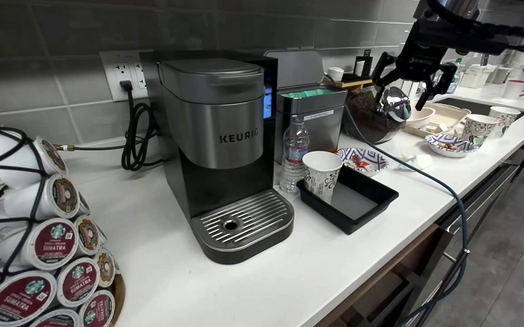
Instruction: Put the cups in the black tray
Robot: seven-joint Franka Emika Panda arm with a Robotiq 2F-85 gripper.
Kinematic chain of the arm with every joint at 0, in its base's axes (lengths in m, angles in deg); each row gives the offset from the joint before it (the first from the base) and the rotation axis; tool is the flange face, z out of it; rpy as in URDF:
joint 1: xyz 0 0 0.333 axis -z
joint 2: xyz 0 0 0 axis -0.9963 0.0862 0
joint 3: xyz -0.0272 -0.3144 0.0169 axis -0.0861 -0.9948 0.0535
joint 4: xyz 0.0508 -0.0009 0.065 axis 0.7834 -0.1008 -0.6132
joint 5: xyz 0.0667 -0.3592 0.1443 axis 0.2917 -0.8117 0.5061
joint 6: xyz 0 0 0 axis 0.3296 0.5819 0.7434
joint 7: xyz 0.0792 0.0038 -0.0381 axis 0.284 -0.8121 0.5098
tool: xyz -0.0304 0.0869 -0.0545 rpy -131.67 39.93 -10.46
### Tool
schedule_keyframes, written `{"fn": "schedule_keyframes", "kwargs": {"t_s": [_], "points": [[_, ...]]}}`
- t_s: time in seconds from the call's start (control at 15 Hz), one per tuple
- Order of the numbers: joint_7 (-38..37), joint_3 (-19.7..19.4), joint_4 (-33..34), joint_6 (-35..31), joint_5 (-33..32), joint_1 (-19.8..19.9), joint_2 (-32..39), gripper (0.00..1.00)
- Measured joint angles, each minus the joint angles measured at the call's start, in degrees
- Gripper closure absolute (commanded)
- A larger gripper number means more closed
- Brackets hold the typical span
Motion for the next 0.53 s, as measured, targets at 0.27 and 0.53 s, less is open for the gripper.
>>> {"fn": "schedule_keyframes", "kwargs": {"t_s": [0.27,0.53], "points": [[3.6,-6.1,3.1,0.2,-0.7,5.7,4.7,0.00],[3.6,-12.8,8.5,3.7,-0.7,11.4,10.9,0.00]]}}
